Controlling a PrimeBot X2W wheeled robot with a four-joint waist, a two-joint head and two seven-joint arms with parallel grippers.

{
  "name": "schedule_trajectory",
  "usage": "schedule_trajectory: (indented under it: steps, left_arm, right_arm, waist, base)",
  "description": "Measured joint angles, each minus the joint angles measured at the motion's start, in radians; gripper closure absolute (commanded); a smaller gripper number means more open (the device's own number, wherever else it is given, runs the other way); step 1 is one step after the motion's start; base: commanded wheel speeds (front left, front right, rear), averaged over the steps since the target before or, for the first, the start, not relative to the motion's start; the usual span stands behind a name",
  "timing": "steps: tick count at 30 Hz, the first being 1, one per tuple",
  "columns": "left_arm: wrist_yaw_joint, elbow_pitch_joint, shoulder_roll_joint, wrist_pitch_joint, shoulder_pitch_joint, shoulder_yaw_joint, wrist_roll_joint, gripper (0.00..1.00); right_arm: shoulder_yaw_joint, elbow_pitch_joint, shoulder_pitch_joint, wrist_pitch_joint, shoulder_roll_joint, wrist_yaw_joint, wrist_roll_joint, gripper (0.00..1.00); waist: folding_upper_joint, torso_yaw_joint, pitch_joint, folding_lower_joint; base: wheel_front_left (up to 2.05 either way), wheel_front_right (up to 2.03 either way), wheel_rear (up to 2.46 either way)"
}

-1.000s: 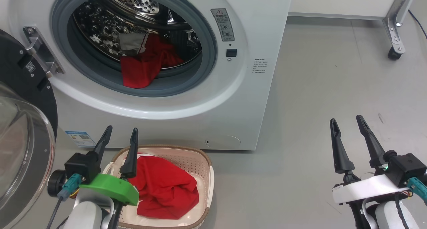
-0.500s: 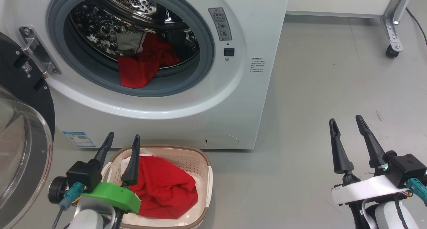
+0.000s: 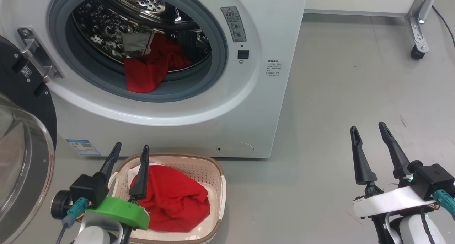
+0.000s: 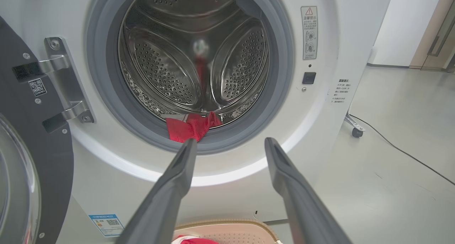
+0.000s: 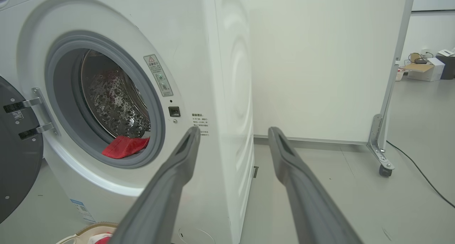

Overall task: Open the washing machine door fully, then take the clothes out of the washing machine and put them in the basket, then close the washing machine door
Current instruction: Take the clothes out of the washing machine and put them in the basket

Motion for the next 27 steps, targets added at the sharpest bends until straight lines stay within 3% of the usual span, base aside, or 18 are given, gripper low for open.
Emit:
schedule_trajectory:
  steps: [15,20,27]
  left_arm:
    - [0.000,-0.041,0.001,0.000,0.008,0.014,0.017,0.00]
    - [0.000,-0.046,0.036,0.005,-0.021,0.003,0.050,0.00]
    - [0.021,-0.029,0.101,0.097,-0.139,0.028,0.097,0.00]
  right_arm:
    - [0.026,-0.042,0.000,0.000,-0.007,0.000,0.000,0.00]
    - [0.060,-0.057,-0.006,0.000,-0.006,0.000,0.000,0.00]
    - [0.089,-0.064,-0.039,0.000,-0.003,0.000,0.000,0.00]
  waist:
    - [0.0000,-0.022,0.074,0.0000]
    - [-0.0001,-0.038,0.130,0.0000]
    - [0.0000,-0.076,0.217,0.0000]
  base:
    - [0.00,0.00,0.00]
    - [0.00,0.00,0.00]
    - [0.00,0.00,0.00]
